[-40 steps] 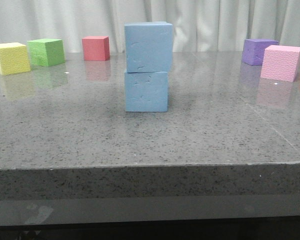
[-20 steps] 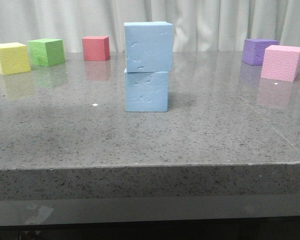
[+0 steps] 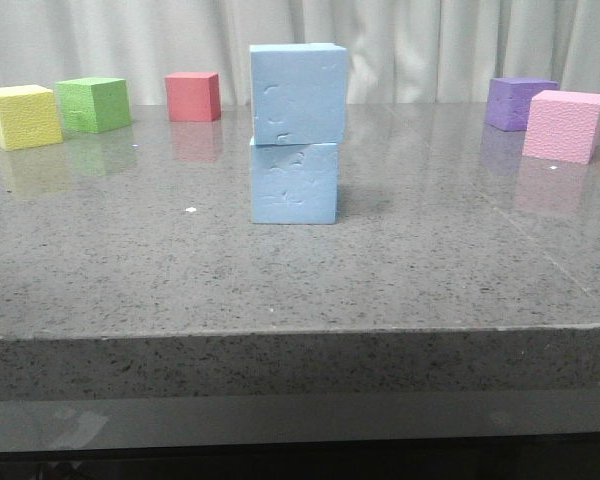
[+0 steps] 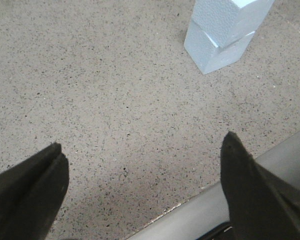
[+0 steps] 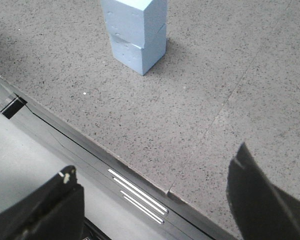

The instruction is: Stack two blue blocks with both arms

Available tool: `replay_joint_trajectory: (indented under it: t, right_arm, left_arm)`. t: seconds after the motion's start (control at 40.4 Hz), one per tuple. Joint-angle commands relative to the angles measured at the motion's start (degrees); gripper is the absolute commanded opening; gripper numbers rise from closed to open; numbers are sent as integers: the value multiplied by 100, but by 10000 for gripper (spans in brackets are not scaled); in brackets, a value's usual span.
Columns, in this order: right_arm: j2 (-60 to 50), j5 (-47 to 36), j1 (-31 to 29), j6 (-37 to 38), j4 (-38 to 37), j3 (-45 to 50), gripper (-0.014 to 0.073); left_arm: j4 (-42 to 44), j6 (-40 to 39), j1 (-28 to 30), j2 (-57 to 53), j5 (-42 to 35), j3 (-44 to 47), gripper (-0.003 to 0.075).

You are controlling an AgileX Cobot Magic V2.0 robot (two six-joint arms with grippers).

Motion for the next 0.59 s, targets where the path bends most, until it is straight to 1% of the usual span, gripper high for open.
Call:
replay_joint_trajectory:
  t: [0.0,0.124,0.173,0.198,0.248,0.322,0.347,0.371,0.421,0.495,0.545,0.569]
  right_arm:
    - [15,-409,-35,-11,89,-142,594]
    - [36,-409,-35,-11,20,-142,591]
    - [36,-409,-35,-11,-42,-131,572]
    - [36,-409,-39,-11,-72,-120,553]
    - [36,-397,-39,-11,-119,-114,484]
    - [36,-376,-39,-11,-143,-114,335]
    - [36,-376,-39,-11,-143,-114,267]
    - [36,-376,-39,-11,-143,-114,199]
    - [36,-376,-39,-11,-143,-114,83]
    - [36,-376,-39,-11,-143,-114,-64]
    - [36,-376,-39,-11,-143,-114,-125]
    - [36,-376,-39,-11,-143,-114,-118]
  left_arm:
    - [-104,-52,15,-174,-520,0,600]
    - [-115,-52,15,-171,-519,36,594]
    - [-114,-52,15,-171,-519,36,566]
    - [-114,-52,15,-171,-519,36,539]
    - [-125,-52,15,-171,-552,36,489]
    - [-125,-52,15,-171,-605,36,377]
    - [-125,-52,15,-171,-632,36,337]
    - [-125,-52,15,-171,-630,36,316]
    - [-125,-52,15,-171,-644,36,244]
    - [-125,-52,15,-171,-644,36,132]
    - [-125,-52,15,-171,-644,36,66]
    - [-125,-52,15,-171,-644,36,41]
